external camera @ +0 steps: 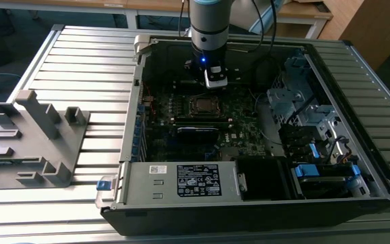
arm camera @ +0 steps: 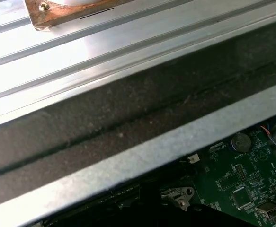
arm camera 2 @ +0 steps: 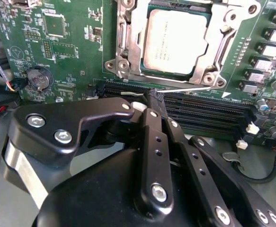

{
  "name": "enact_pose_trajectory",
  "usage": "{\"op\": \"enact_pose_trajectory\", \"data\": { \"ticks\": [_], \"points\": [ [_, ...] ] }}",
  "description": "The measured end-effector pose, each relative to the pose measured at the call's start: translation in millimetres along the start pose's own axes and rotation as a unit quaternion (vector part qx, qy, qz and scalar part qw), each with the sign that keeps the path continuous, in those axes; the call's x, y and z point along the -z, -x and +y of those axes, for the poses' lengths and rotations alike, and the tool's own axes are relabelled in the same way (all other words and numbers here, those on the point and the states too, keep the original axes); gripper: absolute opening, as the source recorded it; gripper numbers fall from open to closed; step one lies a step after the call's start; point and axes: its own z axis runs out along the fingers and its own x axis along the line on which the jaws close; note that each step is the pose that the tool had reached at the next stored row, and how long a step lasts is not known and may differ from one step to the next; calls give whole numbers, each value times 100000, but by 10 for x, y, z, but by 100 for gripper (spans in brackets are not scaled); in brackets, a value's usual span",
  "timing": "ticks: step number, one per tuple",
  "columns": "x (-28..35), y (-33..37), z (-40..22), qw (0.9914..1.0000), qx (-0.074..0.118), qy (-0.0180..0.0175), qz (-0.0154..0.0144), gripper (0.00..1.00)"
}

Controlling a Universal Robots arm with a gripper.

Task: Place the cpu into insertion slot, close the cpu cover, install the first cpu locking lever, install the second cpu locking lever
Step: 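Install the first cpu locking lever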

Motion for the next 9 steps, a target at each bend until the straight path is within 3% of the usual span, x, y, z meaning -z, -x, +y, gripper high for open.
{"op": "enact_pose_trajectory", "data": {
  "ticks": [9],
  "points": [
    [-31,-5,-10,99996,146,375,-858,11]
  ]
}}
